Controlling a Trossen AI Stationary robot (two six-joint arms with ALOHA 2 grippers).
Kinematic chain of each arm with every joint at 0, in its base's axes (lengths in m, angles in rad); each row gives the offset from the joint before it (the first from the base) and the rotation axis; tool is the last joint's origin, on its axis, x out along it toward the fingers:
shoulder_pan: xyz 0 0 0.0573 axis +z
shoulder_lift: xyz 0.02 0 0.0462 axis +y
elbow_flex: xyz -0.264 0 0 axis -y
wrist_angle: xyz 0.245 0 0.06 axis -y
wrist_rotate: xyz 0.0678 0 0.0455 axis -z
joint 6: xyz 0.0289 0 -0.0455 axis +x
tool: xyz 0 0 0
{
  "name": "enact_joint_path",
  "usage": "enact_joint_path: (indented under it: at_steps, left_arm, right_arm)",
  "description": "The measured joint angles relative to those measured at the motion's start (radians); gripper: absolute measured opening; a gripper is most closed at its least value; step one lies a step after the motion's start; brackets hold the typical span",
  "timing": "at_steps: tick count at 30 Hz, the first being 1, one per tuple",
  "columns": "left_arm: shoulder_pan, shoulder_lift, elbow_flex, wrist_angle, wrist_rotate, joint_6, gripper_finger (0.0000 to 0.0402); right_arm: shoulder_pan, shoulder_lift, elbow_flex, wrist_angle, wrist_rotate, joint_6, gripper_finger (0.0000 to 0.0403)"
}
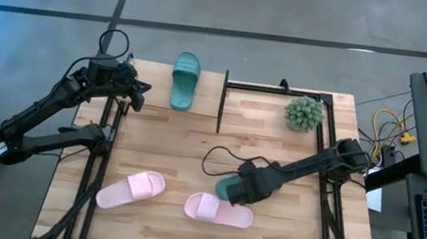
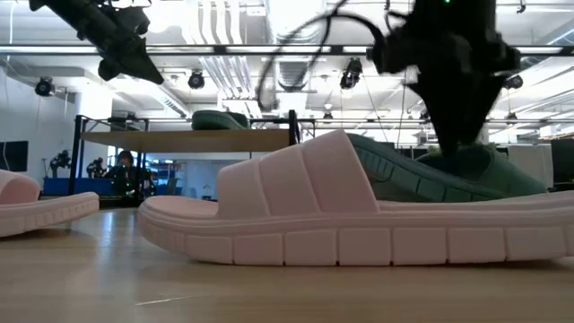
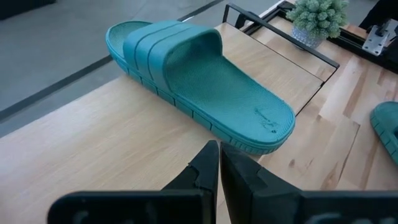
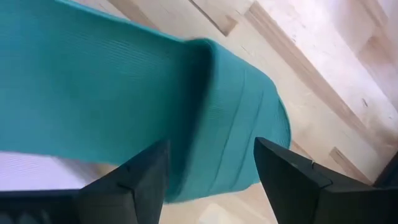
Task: Pick and place slides into the shelf
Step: Put the blue slide on the shelf
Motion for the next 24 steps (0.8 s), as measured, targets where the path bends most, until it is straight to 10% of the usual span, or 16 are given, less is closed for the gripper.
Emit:
enact_joint_path:
  at_steps: [24]
  left_arm:
    - [0.000, 0.008, 0.000, 0.000, 0.013, 0.027, 0.0002]
  right_arm:
    - [-0.033, 0.163, 0.076, -0.117, -0.061, 0.090, 0.0193]
